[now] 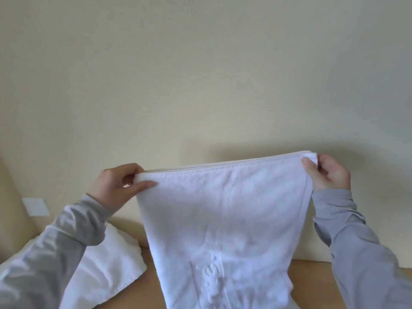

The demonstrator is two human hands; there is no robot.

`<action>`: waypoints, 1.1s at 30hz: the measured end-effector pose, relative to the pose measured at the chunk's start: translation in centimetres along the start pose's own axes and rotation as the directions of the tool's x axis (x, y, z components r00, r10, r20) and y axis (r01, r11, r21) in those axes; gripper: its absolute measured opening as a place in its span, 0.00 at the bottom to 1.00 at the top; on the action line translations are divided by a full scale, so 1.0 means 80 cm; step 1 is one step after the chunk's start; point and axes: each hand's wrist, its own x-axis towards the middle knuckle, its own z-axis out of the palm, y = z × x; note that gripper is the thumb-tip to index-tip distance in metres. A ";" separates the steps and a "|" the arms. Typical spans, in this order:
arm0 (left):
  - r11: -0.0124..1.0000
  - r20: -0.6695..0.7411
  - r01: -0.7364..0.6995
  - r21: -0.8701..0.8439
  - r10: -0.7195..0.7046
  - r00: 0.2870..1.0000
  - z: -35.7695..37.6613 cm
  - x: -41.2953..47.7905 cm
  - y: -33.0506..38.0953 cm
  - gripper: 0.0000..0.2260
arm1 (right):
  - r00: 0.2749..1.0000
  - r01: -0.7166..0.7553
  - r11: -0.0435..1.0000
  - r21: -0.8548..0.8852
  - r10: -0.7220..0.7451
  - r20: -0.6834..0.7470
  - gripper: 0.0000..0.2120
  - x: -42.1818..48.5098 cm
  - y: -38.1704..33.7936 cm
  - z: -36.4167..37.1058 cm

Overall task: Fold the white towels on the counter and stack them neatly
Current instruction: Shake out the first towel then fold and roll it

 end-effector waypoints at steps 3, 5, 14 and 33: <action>0.995 -0.013 -0.046 -0.086 0.045 0.999 -0.015 0.051 0.042 0.11 | 0.999 0.023 0.995 0.097 -0.021 -0.025 0.11 0.030 -0.045 -0.033; 0.989 0.023 -0.139 -0.054 0.140 0.990 -0.030 0.083 0.075 0.12 | 1.000 0.009 0.984 0.180 -0.011 0.006 0.09 0.048 -0.077 -0.056; 0.827 -0.241 -0.549 0.118 0.560 0.792 -0.149 0.185 0.243 0.20 | 0.957 0.272 0.891 0.365 -0.290 -0.006 0.06 0.124 -0.253 -0.160; 0.887 -0.150 -0.426 0.179 0.453 0.879 -0.146 0.188 0.277 0.19 | 0.957 0.279 0.925 0.258 -0.291 0.010 0.04 0.139 -0.278 -0.150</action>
